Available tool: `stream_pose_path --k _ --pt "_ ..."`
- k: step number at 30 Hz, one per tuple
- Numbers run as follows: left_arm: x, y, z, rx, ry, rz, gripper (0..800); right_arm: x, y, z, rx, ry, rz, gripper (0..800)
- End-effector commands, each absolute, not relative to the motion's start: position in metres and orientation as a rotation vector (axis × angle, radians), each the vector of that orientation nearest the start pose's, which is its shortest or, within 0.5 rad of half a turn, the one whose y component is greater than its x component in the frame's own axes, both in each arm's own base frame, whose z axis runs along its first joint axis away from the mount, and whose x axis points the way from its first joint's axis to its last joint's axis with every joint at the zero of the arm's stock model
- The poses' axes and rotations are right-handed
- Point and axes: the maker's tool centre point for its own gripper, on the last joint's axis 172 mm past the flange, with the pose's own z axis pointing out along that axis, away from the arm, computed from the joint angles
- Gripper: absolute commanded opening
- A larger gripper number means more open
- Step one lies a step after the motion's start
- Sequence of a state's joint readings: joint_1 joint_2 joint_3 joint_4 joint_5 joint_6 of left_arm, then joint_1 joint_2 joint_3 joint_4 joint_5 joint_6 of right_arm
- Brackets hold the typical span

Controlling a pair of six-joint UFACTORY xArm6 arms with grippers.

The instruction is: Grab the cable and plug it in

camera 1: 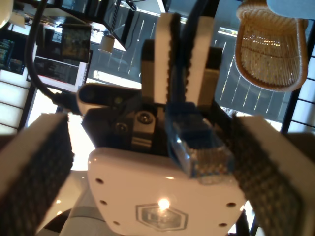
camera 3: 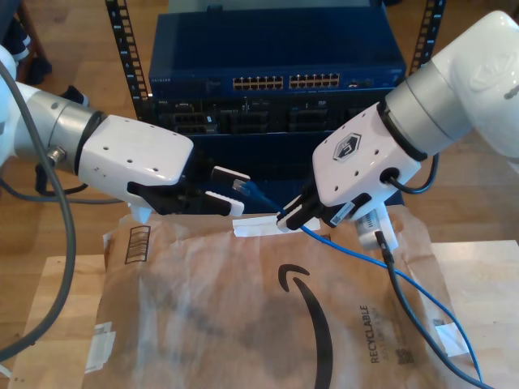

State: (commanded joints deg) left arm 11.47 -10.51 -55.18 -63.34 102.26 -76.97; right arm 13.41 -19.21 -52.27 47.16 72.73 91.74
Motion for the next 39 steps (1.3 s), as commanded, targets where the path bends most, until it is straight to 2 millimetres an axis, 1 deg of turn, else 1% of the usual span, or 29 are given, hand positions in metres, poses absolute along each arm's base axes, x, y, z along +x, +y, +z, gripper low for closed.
stream_pose_path --k 4,7,13,16,21,27,30,34,39 --pt "0.3533 -0.1815 0.3653 1.434 1.605 -1.346 390 0.3495 0.2599 0.3185 -1.747 1.861 0.851 4" --pt "0.3561 -0.1833 0.3707 1.414 1.589 -1.351 344 0.3495 0.2604 0.3186 -1.748 1.86 0.85 4" --pt "0.3569 -0.1841 0.3711 1.409 1.588 -1.353 343 0.3488 0.2615 0.3179 -1.751 1.859 0.853 4" --pt "0.3586 -0.1826 0.3642 1.395 1.599 -1.374 343 0.3489 0.2615 0.3173 -1.752 1.859 0.853 4" --pt "0.3588 -0.1826 0.3639 1.394 1.6 -1.378 330 0.3493 0.2616 0.318 -1.751 1.859 0.853 4" --pt "0.3586 -0.1827 0.363 1.392 1.601 -1.382 299 0.3489 0.2615 0.3173 -1.752 1.859 0.853 4" --pt "0.3593 -0.1825 0.3633 1.393 1.602 -1.378 266 0.3489 0.2615 0.3173 -1.752 1.859 0.853 4" --pt "0.3589 -0.1826 0.3634 1.394 1.599 -1.379 261 0.3486 0.2621 0.3167 -1.754 1.859 0.855 4" --pt "0.359 -0.1826 0.3628 1.393 1.601 -1.379 216 0.3486 0.2621 0.3167 -1.754 1.859 0.855 4"
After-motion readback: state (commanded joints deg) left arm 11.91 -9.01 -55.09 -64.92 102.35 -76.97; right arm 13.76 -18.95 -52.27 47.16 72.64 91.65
